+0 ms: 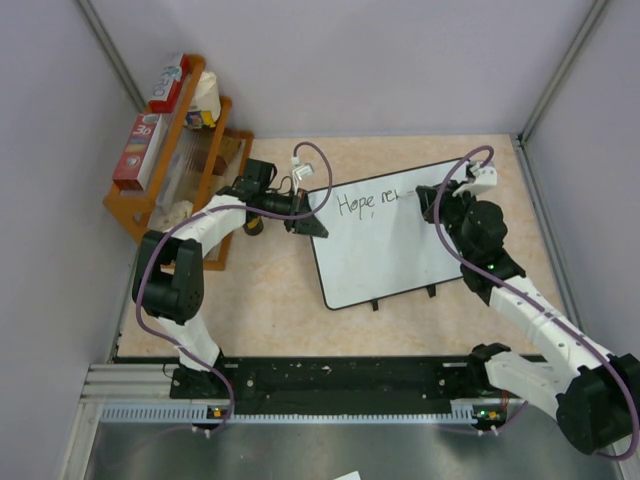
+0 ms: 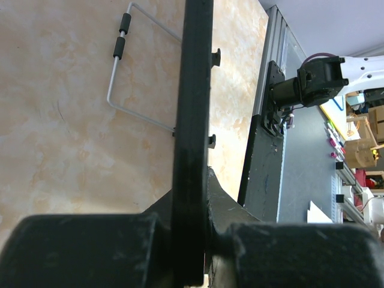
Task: Write a sentence on the whiteboard
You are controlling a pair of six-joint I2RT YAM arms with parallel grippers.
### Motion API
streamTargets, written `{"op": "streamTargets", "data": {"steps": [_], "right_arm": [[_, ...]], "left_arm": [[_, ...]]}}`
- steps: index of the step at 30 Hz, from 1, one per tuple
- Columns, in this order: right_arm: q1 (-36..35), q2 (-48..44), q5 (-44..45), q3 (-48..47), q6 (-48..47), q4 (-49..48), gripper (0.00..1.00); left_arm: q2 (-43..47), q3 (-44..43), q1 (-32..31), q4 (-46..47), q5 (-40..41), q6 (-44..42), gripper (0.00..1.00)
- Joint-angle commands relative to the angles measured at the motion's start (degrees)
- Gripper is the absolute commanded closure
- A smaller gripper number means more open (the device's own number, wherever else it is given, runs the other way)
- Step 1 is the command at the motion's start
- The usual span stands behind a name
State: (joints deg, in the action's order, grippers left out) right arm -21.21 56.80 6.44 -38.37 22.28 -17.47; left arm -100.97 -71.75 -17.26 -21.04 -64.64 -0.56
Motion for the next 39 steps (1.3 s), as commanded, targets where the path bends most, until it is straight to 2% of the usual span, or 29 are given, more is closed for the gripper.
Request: {"op": "streamTargets", "data": {"steps": [1,18,29,39], "right_arm": [[0.6,0.7,2.3,-2.9,-0.7,-0.5,1.00],[0.6,2.2,2.8,-5.3,-0.7,-1.1,1.00],[0.6,-2.3,1.4,-3.1,0.0,-0.5,1.00],[0.6,-2.4,1.1,-2.0,-0.7,1.0,1.00]], "left_arm": [[-0.2,1.3,-1.7,-1.2,13.9,-9.5,1.00],[-0.4,1.3,-1.9,-1.2,14.1,-9.6,1.00],[-0.5,1.3,-1.8,-1.4,14.5,-9.6,1.00],[-0.5,1.2,-1.9,-1.3,14.6,-9.6,1.00]]}}
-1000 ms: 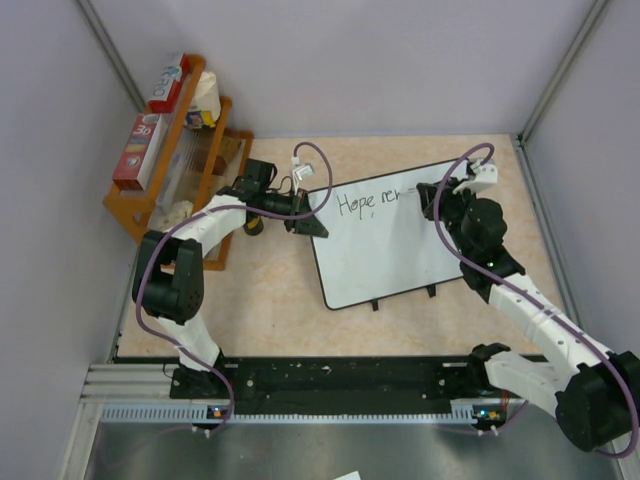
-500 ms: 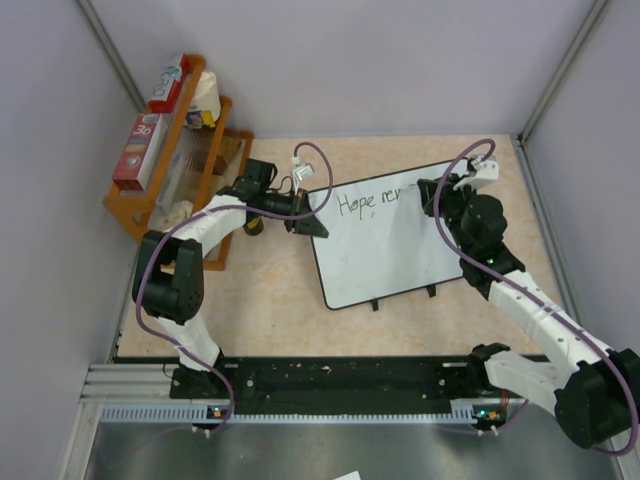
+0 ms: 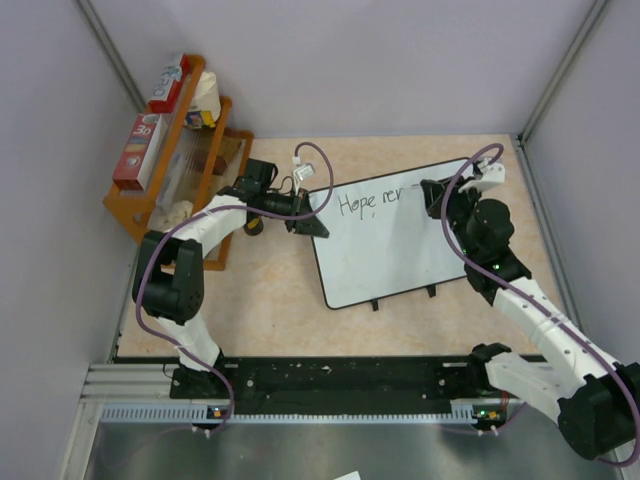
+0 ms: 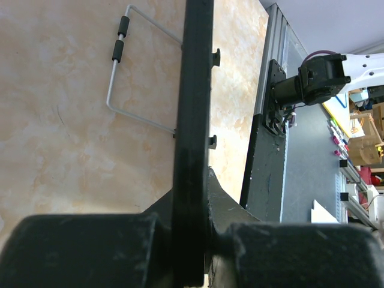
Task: Write a sentence on the whiteboard
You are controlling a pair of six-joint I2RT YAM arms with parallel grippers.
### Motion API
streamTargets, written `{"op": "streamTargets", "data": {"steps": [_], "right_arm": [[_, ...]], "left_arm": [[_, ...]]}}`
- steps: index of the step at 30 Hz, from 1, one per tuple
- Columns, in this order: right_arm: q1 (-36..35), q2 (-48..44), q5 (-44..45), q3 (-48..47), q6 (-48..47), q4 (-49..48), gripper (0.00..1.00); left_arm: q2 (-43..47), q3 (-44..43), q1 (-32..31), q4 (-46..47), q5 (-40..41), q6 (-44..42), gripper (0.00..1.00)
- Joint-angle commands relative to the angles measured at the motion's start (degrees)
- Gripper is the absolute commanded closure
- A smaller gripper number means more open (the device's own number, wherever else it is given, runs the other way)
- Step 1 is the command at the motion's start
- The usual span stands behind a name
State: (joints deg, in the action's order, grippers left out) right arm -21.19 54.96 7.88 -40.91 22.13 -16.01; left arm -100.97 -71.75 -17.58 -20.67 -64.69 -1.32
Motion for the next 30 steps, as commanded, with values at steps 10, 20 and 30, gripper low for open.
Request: {"op": "streamTargets", "data": {"steps": [10,20,30], "right_arm": [[0.5,0.5,-0.2,2.2,-0.6,-1.0,1.00],[0.5,0.1,-0.1,2.1,-0.1,-1.9,1.00],[0.5,0.5,-0.1,1.7,0.2,-2.3,1.00]], "left_arm": [[-0.9,1.2,-1.7,-1.7,14.8,-8.8,1.00],[-0.8,1.2,-1.7,-2.2,14.9,-9.0,1.00],[-0.9,1.2,-1.7,-2.3,15.1,-9.0,1.00]]}}
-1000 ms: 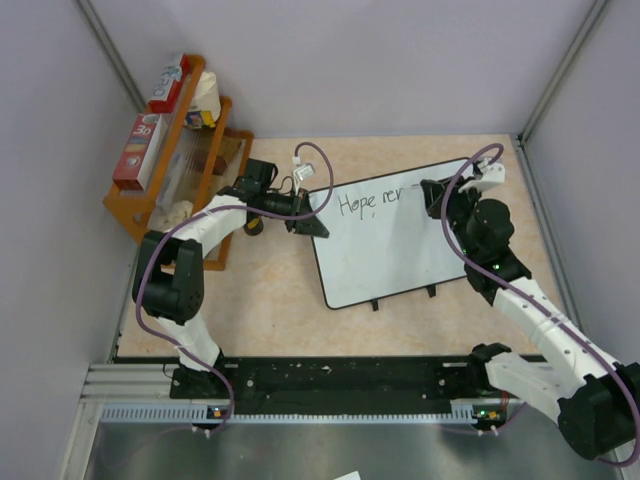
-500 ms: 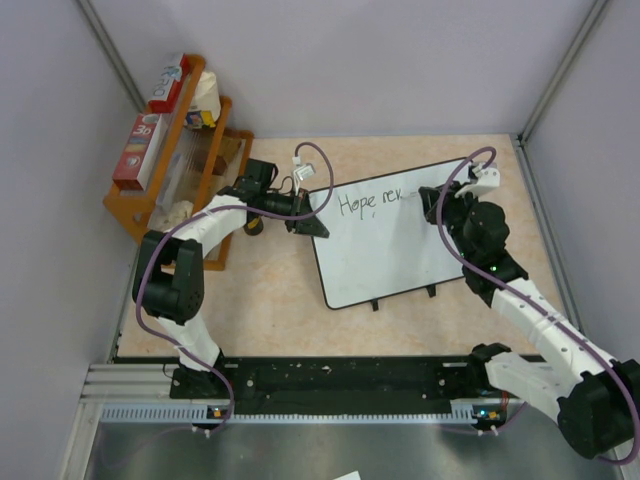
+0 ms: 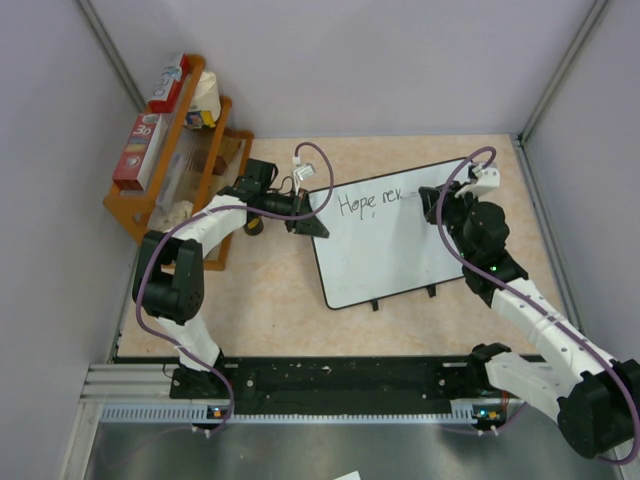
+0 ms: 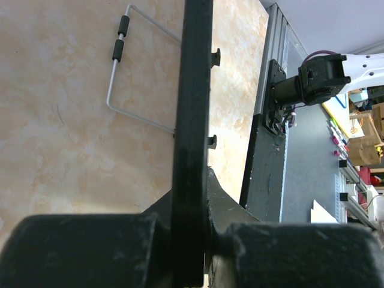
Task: Write a sentence on the whiteboard
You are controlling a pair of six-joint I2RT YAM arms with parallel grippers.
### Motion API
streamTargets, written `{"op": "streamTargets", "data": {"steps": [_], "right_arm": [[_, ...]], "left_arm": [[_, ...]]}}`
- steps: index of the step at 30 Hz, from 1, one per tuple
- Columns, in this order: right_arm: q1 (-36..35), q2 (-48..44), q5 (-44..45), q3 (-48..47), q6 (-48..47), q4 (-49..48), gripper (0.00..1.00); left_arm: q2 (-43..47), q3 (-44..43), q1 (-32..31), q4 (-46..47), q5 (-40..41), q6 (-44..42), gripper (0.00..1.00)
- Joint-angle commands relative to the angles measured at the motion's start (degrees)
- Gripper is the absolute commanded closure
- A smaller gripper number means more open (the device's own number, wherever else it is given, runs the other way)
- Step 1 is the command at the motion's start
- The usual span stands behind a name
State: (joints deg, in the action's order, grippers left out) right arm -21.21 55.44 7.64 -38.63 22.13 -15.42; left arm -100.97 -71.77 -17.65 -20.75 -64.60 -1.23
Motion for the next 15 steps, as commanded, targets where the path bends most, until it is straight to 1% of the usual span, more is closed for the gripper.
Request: {"op": "streamTargets", "data": {"steps": [1,15], "right_arm": [[0.6,0.4,0.2,-0.6,0.2,-2.9,1.00],[1.3,1.1,4.6,-1.7,0.6,-2.2,1.00]], "left_arm": [[-1.0,1.2,-1.6,-2.3,15.0,-9.2,1.00],[-1.1,1.4,-1.7,-2.3,15.2,-9.3,1.00]]}}
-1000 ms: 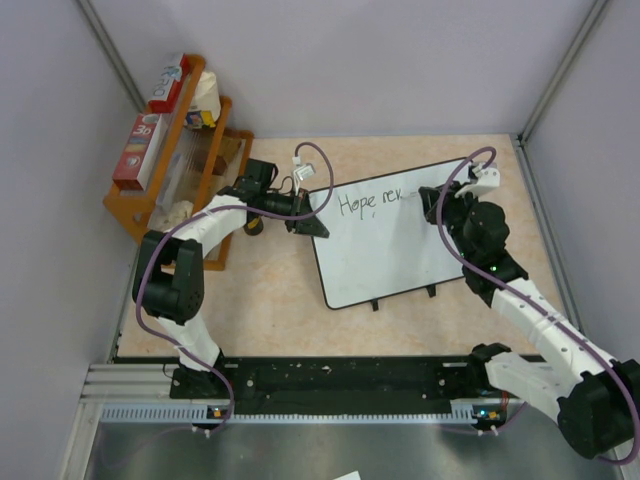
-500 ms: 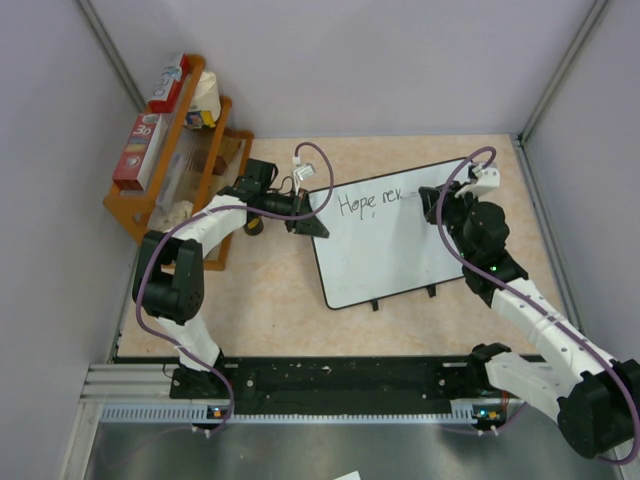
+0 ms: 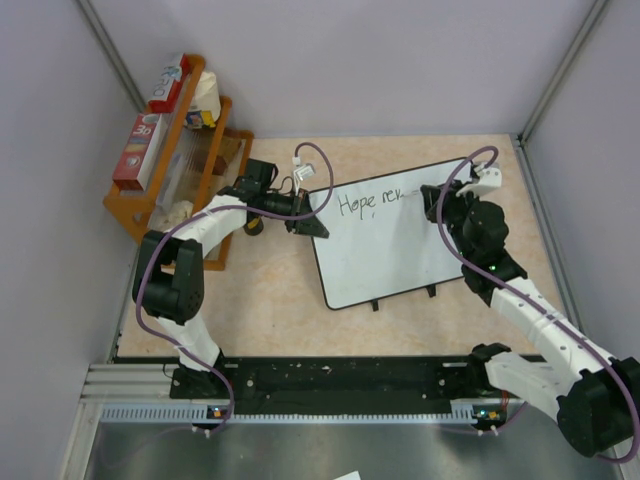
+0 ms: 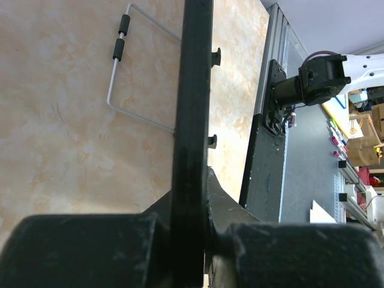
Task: Write a sentence on the whiteboard
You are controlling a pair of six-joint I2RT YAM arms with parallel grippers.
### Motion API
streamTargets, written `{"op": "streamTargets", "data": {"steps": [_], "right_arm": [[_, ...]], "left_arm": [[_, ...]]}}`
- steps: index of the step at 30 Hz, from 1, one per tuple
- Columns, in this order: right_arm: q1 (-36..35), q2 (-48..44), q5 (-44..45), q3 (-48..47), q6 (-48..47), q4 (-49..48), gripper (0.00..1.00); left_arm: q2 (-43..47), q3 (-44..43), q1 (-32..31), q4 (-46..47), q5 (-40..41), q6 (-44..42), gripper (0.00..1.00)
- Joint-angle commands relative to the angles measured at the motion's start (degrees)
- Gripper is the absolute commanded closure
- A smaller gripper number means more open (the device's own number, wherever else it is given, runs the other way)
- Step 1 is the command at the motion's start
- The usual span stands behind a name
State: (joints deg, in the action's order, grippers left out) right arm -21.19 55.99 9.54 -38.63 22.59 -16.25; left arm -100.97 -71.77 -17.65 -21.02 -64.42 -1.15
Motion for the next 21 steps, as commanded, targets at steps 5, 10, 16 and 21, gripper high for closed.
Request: {"op": "streamTargets", "data": {"steps": [5,10,16,21], "right_arm": [[1.5,1.1,2.2,-2.8,0.5,-1.8,1.00],[1.5,1.9,0.8,-3.7,0.8,-2.9,1.00],[1.6,2.7,-0.9,-5.0,0.7,-2.7,1.00],[1.5,3.3,-2.4,-4.4,0.8,-1.4,1.00]], "left_arm": [[-1.2,1.2,-1.7,-2.0,15.1,-9.4,1.00],[-1.0,1.1,-1.7,-2.3,15.2,-9.5,1.00],[-1.3,1.1,-1.7,-2.3,15.3,-9.6,1.00],[-1.5,1.0,-1.7,-2.3,15.2,-9.7,1.00]]}}
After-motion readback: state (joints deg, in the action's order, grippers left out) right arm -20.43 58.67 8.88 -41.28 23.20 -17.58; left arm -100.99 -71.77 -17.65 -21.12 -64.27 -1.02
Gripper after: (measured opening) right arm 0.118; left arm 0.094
